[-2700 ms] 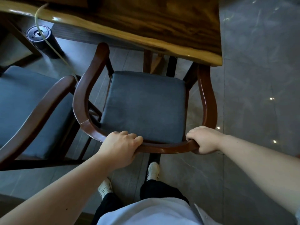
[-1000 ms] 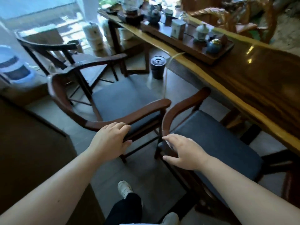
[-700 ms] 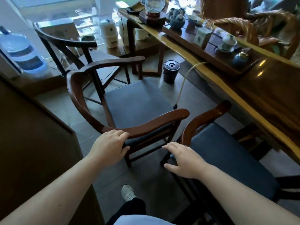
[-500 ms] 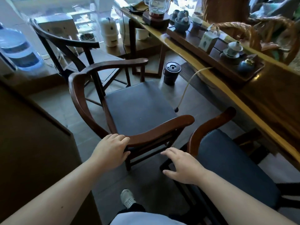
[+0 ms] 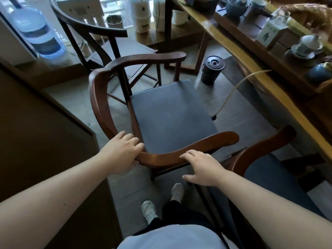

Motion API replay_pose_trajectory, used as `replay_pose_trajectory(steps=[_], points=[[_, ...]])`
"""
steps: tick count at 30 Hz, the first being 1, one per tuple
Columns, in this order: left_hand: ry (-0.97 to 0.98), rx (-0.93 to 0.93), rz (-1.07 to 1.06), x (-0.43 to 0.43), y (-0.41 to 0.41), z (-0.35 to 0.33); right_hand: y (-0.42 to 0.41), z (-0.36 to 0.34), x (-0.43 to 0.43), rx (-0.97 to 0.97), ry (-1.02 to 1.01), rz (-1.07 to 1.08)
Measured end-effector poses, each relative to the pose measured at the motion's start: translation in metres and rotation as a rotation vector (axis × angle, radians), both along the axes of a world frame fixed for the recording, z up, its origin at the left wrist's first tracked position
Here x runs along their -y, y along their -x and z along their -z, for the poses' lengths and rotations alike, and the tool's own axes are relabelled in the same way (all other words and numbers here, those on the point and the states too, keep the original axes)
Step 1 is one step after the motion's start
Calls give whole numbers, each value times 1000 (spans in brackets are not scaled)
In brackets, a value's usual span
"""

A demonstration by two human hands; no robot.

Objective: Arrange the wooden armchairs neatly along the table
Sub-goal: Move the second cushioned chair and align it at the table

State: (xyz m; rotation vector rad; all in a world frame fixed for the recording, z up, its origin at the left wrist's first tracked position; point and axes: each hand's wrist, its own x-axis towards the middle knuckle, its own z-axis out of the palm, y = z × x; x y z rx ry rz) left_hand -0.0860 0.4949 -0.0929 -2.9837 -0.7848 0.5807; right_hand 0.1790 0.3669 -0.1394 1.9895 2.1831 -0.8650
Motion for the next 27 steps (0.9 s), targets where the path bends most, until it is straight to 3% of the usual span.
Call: replay_pose_trajectory(steps=[9, 19, 27], points=[[-62, -123, -14, -61, 27, -29, 12, 12, -80, -78, 36, -98], [-30, -195, 193, -140, 62, -22, 81, 17, -130, -131, 133, -104], [-53, -54, 449, -219, 80, 3, 146, 40, -149, -171, 275, 64]])
